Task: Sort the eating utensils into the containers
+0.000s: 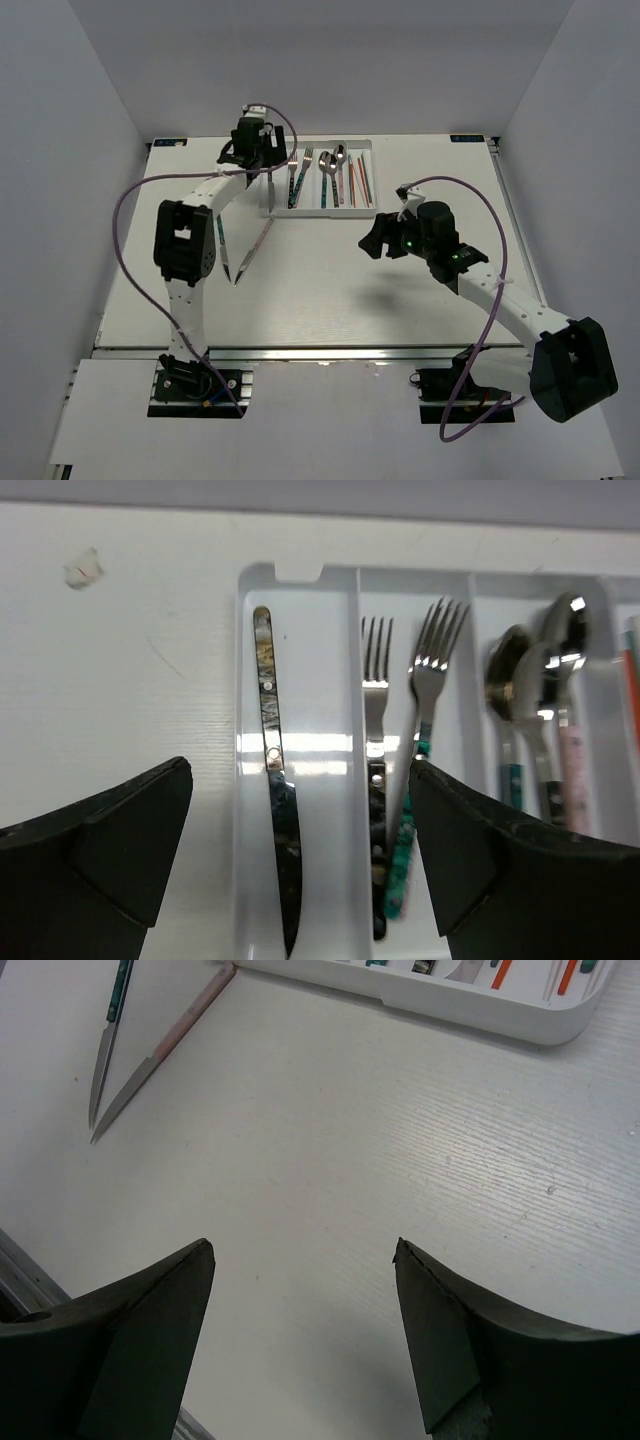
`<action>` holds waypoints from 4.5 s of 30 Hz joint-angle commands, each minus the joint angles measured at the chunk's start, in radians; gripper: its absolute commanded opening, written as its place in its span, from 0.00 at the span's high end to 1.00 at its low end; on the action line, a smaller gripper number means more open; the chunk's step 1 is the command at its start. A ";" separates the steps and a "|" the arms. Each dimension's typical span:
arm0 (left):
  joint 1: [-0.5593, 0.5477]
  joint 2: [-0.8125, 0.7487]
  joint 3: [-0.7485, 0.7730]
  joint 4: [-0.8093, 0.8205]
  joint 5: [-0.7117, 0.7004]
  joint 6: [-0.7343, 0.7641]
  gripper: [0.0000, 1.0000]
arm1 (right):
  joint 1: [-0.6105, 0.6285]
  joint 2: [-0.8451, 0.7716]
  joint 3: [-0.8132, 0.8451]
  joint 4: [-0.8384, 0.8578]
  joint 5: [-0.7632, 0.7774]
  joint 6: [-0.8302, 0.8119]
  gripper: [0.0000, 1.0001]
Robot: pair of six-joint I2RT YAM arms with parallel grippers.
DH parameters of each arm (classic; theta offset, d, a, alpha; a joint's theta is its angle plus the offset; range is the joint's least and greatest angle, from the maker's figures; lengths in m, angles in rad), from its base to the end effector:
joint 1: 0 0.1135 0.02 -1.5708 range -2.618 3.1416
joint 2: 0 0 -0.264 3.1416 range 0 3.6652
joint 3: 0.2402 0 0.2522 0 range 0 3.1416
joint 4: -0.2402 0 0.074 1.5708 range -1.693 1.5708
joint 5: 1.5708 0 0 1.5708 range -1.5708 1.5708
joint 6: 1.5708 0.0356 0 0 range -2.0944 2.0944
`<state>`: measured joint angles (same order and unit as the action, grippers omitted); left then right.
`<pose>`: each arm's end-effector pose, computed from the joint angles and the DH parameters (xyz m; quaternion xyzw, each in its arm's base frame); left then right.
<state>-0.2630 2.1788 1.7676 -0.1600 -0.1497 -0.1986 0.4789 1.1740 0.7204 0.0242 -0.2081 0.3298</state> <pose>0.4950 -0.1278 0.2282 -0.0076 0.8759 -0.0454 0.4802 0.2304 0.1279 0.2583 -0.1183 0.8305 0.2917 0.4596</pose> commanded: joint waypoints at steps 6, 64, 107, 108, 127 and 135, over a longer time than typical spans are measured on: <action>-0.001 -0.574 -0.423 -0.073 -0.069 -0.076 0.02 | -0.002 -0.050 -0.001 0.028 0.015 -0.034 0.22; -0.210 -0.573 -0.475 -0.101 -0.129 -0.234 1.00 | -0.002 -0.086 -0.010 0.039 -0.048 -0.043 0.21; 0.079 -0.396 -0.248 -0.044 -0.327 -0.166 0.02 | -0.005 0.007 0.001 0.042 -0.057 -0.048 0.20; 0.097 -0.415 -0.278 -0.100 -0.318 -0.194 0.02 | -0.005 0.007 0.002 0.043 -0.066 -0.048 0.20; 0.225 -0.241 -0.448 -0.273 -0.093 -0.263 0.32 | -0.005 0.012 0.002 0.037 -0.114 -0.055 0.20; 0.225 -0.205 -0.510 -0.283 -0.082 -0.277 0.57 | -0.006 0.007 0.001 0.039 -0.117 -0.057 0.20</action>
<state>-0.0406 1.9751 1.2964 -0.4076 -0.2562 -0.4603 0.4778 1.1847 0.7036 0.0326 -0.3073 0.2840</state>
